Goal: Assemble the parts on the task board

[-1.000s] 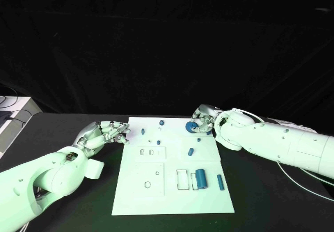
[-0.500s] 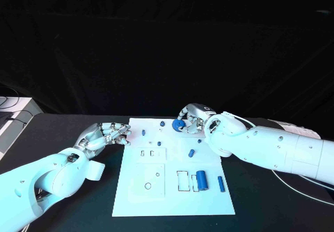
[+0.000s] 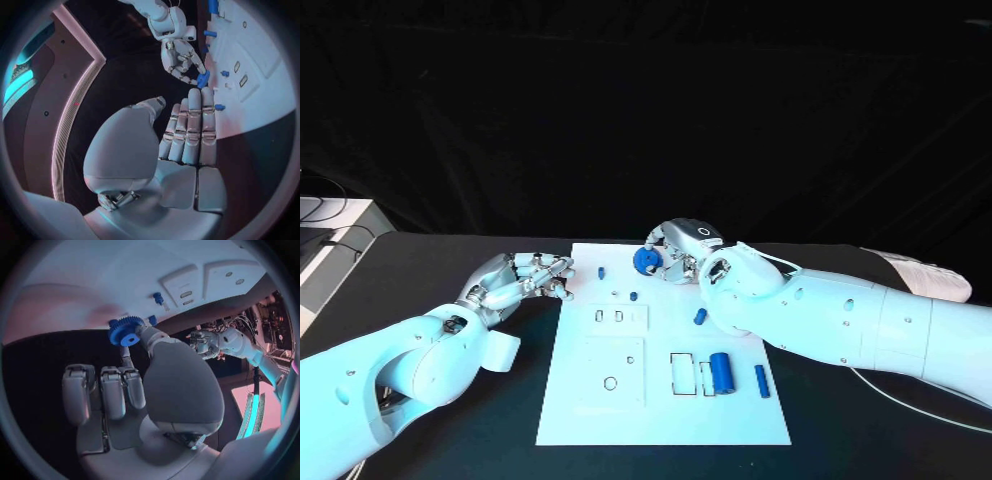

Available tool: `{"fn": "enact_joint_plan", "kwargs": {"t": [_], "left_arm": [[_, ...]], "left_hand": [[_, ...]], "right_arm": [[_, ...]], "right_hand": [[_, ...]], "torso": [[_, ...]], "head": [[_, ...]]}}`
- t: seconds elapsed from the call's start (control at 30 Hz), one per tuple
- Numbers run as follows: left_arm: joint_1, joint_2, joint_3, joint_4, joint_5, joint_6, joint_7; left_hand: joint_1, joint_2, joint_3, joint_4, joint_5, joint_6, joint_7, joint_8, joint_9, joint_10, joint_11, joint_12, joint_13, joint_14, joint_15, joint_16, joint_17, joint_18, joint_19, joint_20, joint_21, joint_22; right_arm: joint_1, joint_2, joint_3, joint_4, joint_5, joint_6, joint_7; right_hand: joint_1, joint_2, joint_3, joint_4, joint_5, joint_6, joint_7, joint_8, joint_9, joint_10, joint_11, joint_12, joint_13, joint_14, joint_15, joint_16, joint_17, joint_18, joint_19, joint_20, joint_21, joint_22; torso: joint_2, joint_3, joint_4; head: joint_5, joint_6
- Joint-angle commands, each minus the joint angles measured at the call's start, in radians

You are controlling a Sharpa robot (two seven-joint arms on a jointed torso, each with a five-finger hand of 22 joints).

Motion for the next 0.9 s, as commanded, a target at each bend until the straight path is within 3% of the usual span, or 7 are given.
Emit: {"fn": "enact_joint_plan", "kwargs": {"t": [0.03,0.37,0.57,0.9], "left_arm": [[0.0,0.001,0.001,0.004,0.005,0.017,0.009],[0.0,0.004,0.001,0.004,0.005,0.017,0.009],[0.0,0.003,0.001,0.002,0.005,0.016,0.009],[0.0,0.003,0.001,0.002,0.005,0.016,0.007]], "left_hand": [[0.01,-0.001,0.006,0.0,-0.002,-0.004,0.001,-0.006,0.001,-0.01,0.0,-0.005,0.0,-0.007,-0.002,0.005,0.002,0.002,-0.005,0.002,0.004,0.001],[0.01,-0.001,0.006,0.0,-0.002,-0.004,0.001,-0.006,0.001,-0.01,0.0,-0.005,0.0,-0.007,-0.002,0.005,0.002,0.002,-0.005,0.002,0.004,0.001],[0.01,-0.001,0.006,0.0,-0.002,-0.004,0.001,-0.006,0.001,-0.01,0.0,-0.005,0.0,-0.007,-0.002,0.005,0.002,0.002,-0.005,0.002,0.004,0.001],[0.01,-0.001,0.006,0.0,-0.002,-0.004,0.001,-0.006,0.001,-0.01,0.0,-0.005,0.0,-0.007,-0.002,0.005,0.002,0.002,-0.005,0.002,0.004,0.001]], "right_arm": [[-0.002,0.015,0.001,-0.012,-0.05,-0.025,-0.009],[-0.019,0.065,0.001,-0.062,-0.06,-0.019,-0.007],[-0.023,0.083,0.0,-0.08,-0.064,0.0,-0.01],[-0.025,0.101,-0.001,-0.11,-0.076,0.012,-0.009]], "right_hand": [[0.0,-0.003,-0.004,-0.001,-0.003,-0.001,0.001,-0.004,0.001,0.105,-0.008,0.002,0.263,0.089,-0.004,0.004,0.19,-0.013,0.057,-0.001,0.004,0.172],[0.004,-0.002,-0.003,-0.003,-0.006,-0.001,0.001,-0.004,0.0,0.105,-0.009,0.002,0.263,0.088,-0.004,0.004,0.189,-0.013,0.058,-0.001,0.005,0.173],[0.004,-0.002,-0.003,-0.003,-0.006,-0.001,0.001,-0.004,0.0,0.105,-0.009,0.002,0.263,0.088,-0.004,0.004,0.189,-0.013,0.058,-0.001,0.005,0.173],[0.004,-0.002,-0.003,-0.004,-0.01,-0.003,0.002,-0.005,0.0,0.105,-0.008,0.002,0.263,0.088,-0.004,0.004,0.188,-0.014,0.058,-0.002,0.006,0.175]], "torso": [[0.001,-0.001,0.0015],[0.001,-0.0005,0.0049],[0.001,-0.0038,0.0103],[0.0,-0.0027,0.0073]], "head": [[0.004,0.0],[0.0,0.0],[0.0,-0.002],[0.01,-0.005]]}}
